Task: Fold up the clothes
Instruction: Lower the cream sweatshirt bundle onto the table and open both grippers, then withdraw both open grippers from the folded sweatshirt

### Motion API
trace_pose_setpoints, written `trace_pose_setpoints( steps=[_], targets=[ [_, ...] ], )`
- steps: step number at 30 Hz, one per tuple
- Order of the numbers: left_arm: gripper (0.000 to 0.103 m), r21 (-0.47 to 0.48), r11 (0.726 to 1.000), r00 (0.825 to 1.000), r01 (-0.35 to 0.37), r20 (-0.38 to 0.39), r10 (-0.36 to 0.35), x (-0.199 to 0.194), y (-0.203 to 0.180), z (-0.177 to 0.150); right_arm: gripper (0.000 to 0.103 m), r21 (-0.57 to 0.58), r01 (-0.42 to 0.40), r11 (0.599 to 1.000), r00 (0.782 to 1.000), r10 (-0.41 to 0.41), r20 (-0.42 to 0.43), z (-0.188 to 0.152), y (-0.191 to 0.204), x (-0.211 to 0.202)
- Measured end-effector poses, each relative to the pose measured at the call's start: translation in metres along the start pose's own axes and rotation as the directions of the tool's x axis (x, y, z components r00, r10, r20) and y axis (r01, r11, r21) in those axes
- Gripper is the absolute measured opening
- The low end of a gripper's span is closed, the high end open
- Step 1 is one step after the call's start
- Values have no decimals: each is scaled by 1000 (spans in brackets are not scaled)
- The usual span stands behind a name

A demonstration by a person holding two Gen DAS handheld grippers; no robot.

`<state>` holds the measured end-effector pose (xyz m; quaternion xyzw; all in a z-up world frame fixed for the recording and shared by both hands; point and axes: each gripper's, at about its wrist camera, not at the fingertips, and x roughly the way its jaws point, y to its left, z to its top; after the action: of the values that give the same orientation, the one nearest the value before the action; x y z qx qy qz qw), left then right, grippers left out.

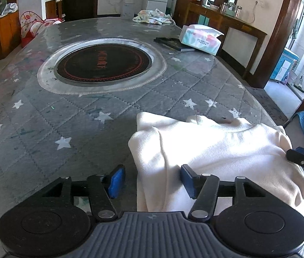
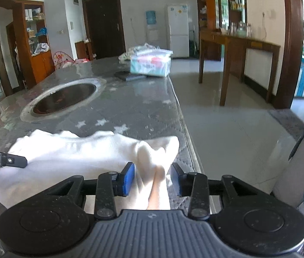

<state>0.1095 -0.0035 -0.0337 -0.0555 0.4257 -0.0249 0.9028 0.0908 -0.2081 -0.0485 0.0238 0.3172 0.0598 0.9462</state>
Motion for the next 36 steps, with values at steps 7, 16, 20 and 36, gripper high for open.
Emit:
trace_pose_setpoints(
  steps=[7,16,20,36],
  targets=[
    [68,-3,1000,1000,-16,7,16,-3,2,-2,45,-75,-87,993,995,90,47,4,30,-24],
    [73,-7,1000,1000,-26,14,26,-7,8,-6,45,-130,-151,980,989,148,-28,-12,59,-15],
    [76,-7,1000,999,-30,18,30,-8,10,-9,45,-148,-136,980,990,128,-63,-24,60,-16],
    [82,-9,996,993,-90,78,90,-25,13,-9,46,-290,-115,950,993,115,-18,-25,81,-37]
  ],
)
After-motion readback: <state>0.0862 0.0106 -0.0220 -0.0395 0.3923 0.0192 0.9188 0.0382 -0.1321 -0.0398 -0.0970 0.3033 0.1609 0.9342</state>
